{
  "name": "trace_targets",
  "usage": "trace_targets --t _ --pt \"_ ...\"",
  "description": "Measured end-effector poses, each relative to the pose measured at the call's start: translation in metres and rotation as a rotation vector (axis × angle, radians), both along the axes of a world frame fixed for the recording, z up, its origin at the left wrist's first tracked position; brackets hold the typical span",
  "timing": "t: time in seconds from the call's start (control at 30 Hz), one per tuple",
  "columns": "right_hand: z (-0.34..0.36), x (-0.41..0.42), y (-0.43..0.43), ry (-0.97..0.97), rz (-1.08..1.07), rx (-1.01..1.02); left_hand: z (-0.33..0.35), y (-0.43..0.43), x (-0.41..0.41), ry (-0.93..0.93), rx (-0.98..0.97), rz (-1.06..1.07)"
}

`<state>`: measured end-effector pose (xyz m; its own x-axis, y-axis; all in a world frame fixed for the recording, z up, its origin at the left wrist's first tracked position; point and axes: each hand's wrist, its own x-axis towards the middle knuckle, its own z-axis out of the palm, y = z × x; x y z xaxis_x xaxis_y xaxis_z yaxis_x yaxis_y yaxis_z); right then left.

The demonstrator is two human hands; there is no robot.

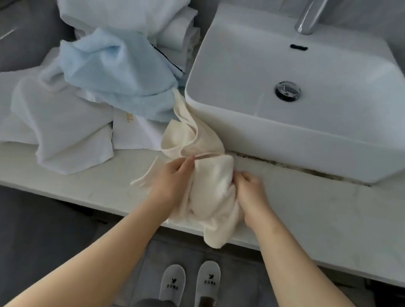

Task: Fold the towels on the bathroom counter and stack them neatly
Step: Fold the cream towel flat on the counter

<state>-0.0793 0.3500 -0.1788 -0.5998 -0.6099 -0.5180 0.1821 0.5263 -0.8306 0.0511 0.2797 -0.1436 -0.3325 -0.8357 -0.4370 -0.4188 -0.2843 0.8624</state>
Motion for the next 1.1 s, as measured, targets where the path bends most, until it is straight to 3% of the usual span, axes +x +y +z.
trace_targets --t 0.23,0.4,0.57,0.87,0.97,1.03,1.1 --pt "-0.008 -0.022 0.052 0.013 -0.26 0.028 -0.015 0.03 -0.034 -0.027 -0.028 -0.349" --pt "-0.008 -0.058 0.104 0.038 -0.401 0.022 0.003 0.07 -0.072 0.05 -0.014 -0.529" --pt "-0.01 -0.102 0.162 0.027 -0.518 -0.01 0.012 0.122 -0.121 0.121 -0.086 -0.438" --pt "-0.009 -0.213 0.265 -0.012 -0.823 -0.095 0.007 0.214 -0.245 0.218 0.207 -0.36" --pt "-0.003 -0.245 0.287 -0.018 -0.979 -0.14 0.009 0.222 -0.268 0.24 0.001 -0.435" --pt "0.002 -0.265 0.3 -0.025 -1.09 -0.186 0.01 0.226 -0.28 0.078 -0.224 -0.606" --pt "0.008 -0.281 0.306 -0.042 -1.163 -0.232 0.002 0.229 -0.296 -0.179 -0.467 -0.921"
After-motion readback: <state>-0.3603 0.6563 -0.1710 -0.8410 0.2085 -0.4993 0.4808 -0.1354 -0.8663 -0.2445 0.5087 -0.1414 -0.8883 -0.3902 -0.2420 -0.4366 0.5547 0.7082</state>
